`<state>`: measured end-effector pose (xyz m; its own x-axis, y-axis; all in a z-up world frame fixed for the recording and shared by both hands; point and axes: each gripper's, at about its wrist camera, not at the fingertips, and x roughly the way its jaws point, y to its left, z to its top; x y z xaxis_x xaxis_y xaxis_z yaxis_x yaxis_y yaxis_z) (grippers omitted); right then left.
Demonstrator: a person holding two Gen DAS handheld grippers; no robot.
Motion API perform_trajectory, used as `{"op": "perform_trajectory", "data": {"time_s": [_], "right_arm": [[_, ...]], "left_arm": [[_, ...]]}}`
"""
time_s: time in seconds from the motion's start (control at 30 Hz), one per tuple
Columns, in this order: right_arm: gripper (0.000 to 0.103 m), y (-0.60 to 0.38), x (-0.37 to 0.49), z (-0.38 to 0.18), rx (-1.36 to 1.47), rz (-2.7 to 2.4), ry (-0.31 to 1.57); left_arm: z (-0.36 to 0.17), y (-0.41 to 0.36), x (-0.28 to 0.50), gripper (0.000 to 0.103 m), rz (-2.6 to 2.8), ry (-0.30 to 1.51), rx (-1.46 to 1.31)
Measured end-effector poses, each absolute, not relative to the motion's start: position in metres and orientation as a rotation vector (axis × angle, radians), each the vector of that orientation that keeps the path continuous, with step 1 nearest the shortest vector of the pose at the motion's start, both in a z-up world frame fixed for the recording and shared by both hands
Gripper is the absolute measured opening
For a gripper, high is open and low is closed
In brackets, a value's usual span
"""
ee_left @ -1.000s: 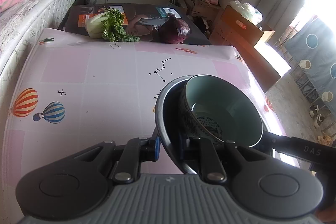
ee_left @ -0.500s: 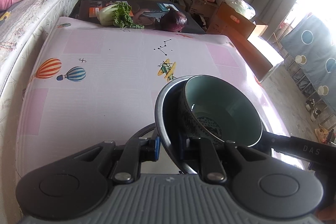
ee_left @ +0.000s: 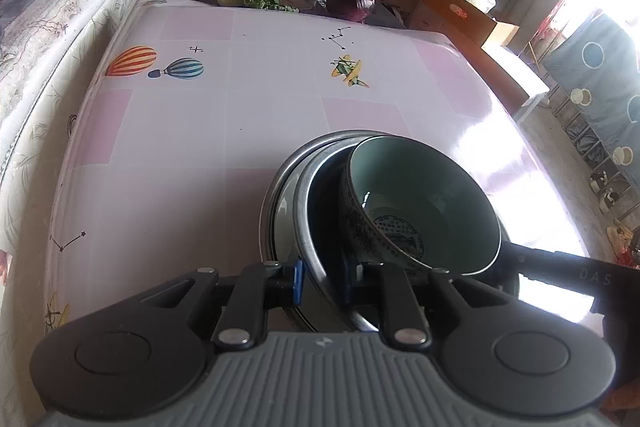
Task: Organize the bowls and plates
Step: 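Lift and carry the steel bowl with teal bowl over the white plate, then lower the steel bowl onto the white plate and open both grippers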
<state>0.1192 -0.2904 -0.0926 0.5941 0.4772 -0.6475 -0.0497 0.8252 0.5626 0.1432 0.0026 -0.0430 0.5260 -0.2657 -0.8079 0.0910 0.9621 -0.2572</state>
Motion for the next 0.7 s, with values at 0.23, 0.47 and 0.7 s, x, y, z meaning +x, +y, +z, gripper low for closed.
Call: {"op": "perform_trajectory", "data": {"time_s": [0.23,0.47,0.7], "right_arm": [[0.014,-0.289,0.123,-0.097,0.525,0.306,0.869],[0.015,-0.297,0.123,-0.1,0.579,0.299,0.868],[0.038,-0.317,0.106,-0.097,0.684,0.349,0.829]], "left_arm": [[-0.047,-0.002,0.135,0.021,-0.23,0.989,-0.147],[-0.035,-0.016,0.119,0.049,-0.206,0.962,-0.032],[-0.016,-0.02,0.1,0.077,-0.184,0.894,0.014]]}}
